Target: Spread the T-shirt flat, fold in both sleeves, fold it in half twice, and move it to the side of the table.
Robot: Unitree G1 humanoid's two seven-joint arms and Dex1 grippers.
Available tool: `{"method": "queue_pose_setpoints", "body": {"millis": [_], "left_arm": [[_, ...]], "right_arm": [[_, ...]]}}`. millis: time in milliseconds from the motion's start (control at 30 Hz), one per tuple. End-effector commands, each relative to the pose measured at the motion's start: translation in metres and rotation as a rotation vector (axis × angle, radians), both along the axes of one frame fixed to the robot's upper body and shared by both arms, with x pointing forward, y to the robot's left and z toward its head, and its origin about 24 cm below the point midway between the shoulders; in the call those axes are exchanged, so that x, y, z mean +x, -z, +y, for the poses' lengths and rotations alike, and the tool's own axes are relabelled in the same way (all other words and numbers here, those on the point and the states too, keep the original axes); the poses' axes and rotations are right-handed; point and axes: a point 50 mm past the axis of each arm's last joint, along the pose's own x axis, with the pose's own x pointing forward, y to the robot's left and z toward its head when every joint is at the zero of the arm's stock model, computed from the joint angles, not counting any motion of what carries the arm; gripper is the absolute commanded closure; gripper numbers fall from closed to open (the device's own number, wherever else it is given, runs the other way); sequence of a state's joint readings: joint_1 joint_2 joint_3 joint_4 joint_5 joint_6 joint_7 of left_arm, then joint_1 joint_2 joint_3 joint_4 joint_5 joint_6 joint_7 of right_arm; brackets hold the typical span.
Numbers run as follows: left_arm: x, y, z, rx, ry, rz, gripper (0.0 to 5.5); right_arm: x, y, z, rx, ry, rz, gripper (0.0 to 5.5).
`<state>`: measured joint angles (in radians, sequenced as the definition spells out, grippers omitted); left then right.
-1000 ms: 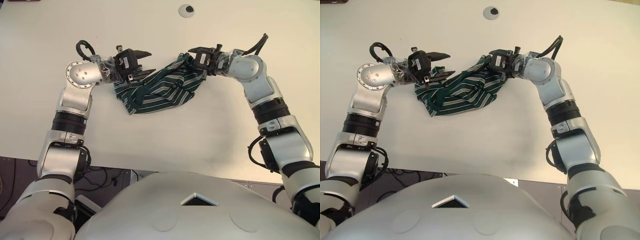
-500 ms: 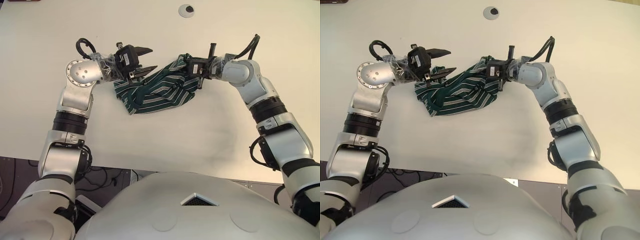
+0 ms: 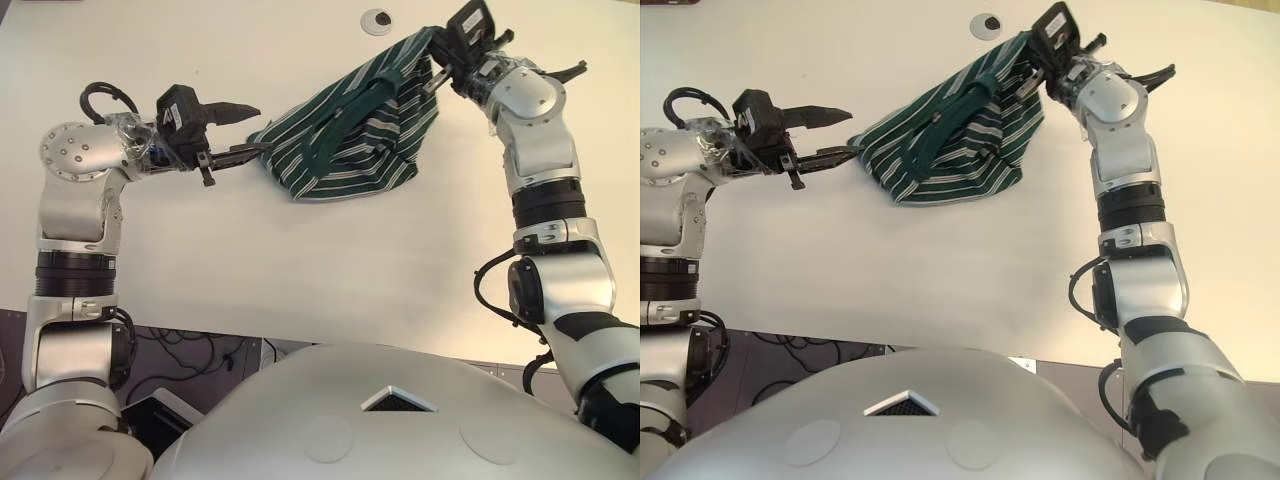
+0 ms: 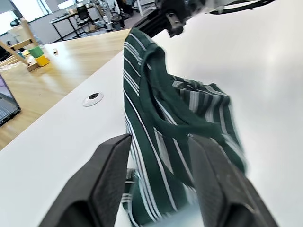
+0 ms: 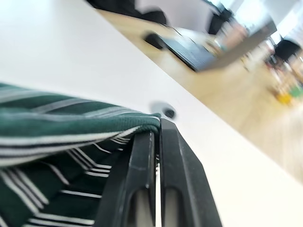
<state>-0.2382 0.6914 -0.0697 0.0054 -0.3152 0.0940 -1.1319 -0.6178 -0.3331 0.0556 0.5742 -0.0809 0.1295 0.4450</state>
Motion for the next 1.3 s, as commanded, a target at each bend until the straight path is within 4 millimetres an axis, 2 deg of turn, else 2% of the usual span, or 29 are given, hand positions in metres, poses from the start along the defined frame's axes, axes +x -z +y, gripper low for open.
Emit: {"method": "queue_pose_setpoints", "body": {"millis": [33,167,267,500,700,933,1300], "left_arm": [[-0.009,0.009,-0.023,0.027,0.004,0.031,3.34],[-0.011,0.028,-0.055,0.121,-0.040,-0.044,3.34],[-0.013,0.038,-0.077,0.145,-0.067,-0.106,3.34],[0.000,0.051,-0.100,0.193,-0.164,-0.273,3.34],[0.005,0.060,-0.107,0.194,-0.173,-0.281,3.34],[0.011,0.065,-0.103,0.240,-0.190,-0.320,3.34],[0.015,0.065,-0.101,0.256,-0.195,-0.341,5.06]], "right_arm": [[0.004,-0.006,-0.021,-0.044,0.158,0.035,5.48],[0.000,0.003,-0.035,-0.048,0.291,0.089,5.48],[-0.001,0.004,-0.034,-0.038,0.290,0.098,5.48],[-0.001,0.005,-0.027,-0.028,0.257,0.105,5.48],[0.001,0.004,-0.025,-0.029,0.242,0.106,5.48],[0.002,0.005,-0.021,-0.021,0.225,0.109,5.48],[0.002,0.007,-0.021,-0.009,0.223,0.109,5.50]]}}
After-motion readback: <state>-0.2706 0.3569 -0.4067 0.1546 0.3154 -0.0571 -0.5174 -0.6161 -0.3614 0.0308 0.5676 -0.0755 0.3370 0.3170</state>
